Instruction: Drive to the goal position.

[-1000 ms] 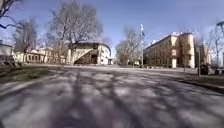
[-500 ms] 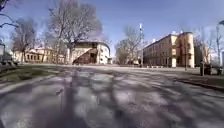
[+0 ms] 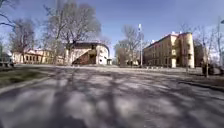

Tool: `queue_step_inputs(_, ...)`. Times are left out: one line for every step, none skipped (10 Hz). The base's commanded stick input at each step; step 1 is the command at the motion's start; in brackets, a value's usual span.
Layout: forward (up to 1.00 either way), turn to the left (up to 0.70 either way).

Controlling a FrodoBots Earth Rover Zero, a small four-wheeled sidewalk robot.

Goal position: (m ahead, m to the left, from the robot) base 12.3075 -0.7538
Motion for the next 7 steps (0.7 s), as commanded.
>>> queue_step_inputs(0.85,0.00)
queue_step_inputs(0.85,0.00)
queue_step_inputs(0.85,0.00)
queue_step_inputs(0.85,0.00)
queue_step_inputs(0.85,0.00)
queue_step_inputs(0.85,0.00)
queue_step_inputs(0.85,0.00)
